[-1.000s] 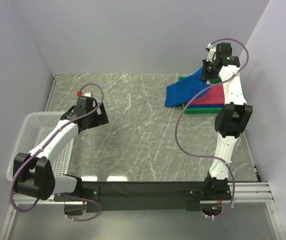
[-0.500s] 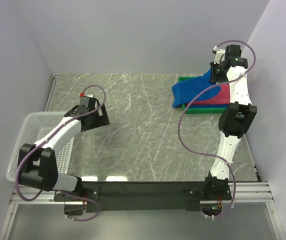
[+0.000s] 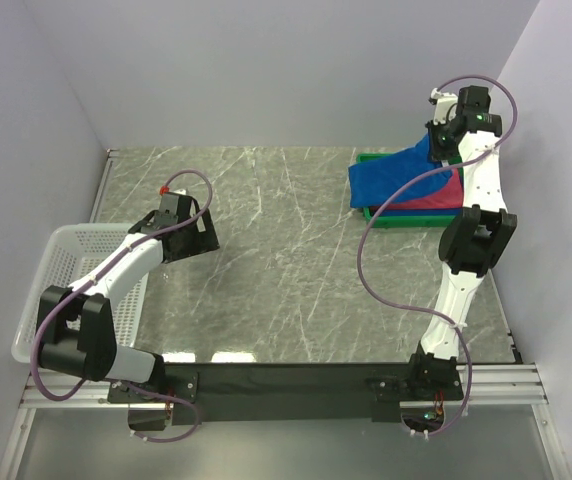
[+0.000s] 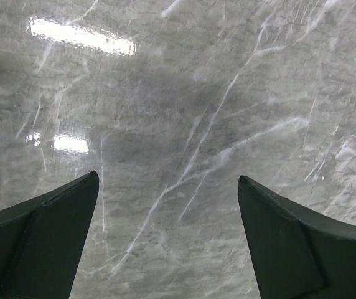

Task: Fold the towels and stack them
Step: Neatly place the folded towel into the bin

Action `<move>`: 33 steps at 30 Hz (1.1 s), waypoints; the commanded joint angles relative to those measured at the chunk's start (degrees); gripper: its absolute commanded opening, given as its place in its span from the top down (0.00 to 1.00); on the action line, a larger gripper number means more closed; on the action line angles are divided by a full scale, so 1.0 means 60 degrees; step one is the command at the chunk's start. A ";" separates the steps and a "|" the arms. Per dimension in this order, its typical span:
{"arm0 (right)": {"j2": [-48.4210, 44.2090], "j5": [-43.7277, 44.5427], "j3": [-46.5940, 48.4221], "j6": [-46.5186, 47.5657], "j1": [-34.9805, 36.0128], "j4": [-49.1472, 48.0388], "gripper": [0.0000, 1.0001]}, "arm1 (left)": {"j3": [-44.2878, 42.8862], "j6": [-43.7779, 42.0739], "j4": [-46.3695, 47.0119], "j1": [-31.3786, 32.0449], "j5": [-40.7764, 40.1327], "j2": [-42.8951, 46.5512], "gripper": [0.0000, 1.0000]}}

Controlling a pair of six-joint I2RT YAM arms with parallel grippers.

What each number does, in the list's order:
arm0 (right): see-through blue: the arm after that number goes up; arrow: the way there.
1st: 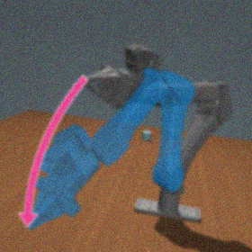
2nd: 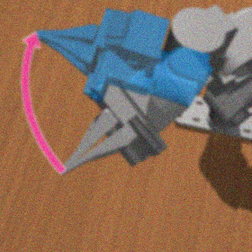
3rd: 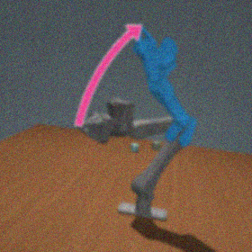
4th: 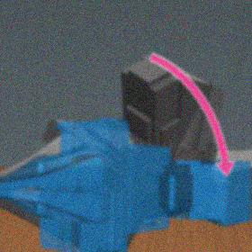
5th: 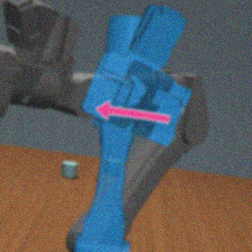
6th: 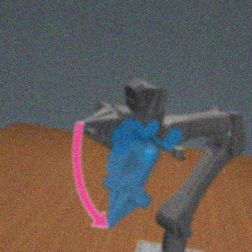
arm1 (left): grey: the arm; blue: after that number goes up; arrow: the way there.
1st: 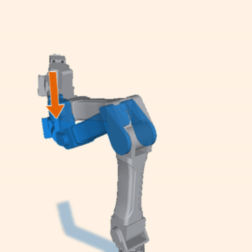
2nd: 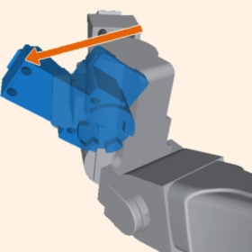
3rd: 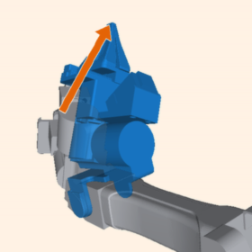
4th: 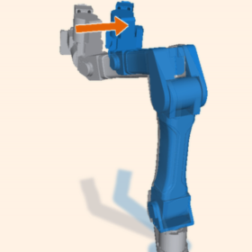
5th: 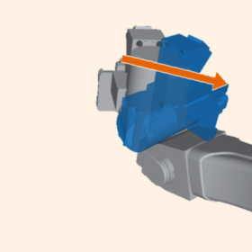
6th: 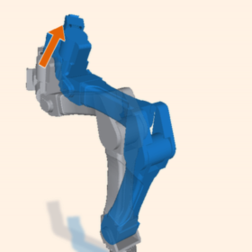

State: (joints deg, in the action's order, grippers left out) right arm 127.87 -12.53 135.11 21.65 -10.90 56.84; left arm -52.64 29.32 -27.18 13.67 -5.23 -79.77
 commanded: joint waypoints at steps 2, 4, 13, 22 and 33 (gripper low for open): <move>-0.0086 0.0316 0.0421 0.0420 -0.0118 -0.0127 1.00 | 0.0029 -0.0141 0.0296 -0.0037 0.0037 -0.0094 0.01; -0.0101 0.0404 0.0465 0.0434 -0.0118 -0.0113 1.00 | 0.0029 -0.0155 0.0296 -0.0037 0.0052 -0.0094 0.01; -0.0116 0.0610 0.0524 0.0420 -0.0132 -0.0405 1.00 | 0.0029 -0.0156 0.0311 -0.0037 0.0125 -0.0123 0.01; 0.0030 0.0859 0.0129 0.0274 -0.0118 -0.1211 1.00 | 0.0029 -0.0185 0.0326 -0.0037 0.0169 -0.0109 0.01; 0.0323 0.1297 -0.1027 -0.0004 -0.0088 -0.2119 0.93 | 0.0029 -0.0199 0.0296 -0.0037 0.0184 -0.0094 0.01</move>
State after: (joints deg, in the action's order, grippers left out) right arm 127.98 -6.94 130.78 22.61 -10.92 48.38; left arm -52.64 29.15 -26.98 13.67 -4.75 -80.53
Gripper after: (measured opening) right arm 0.150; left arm 0.992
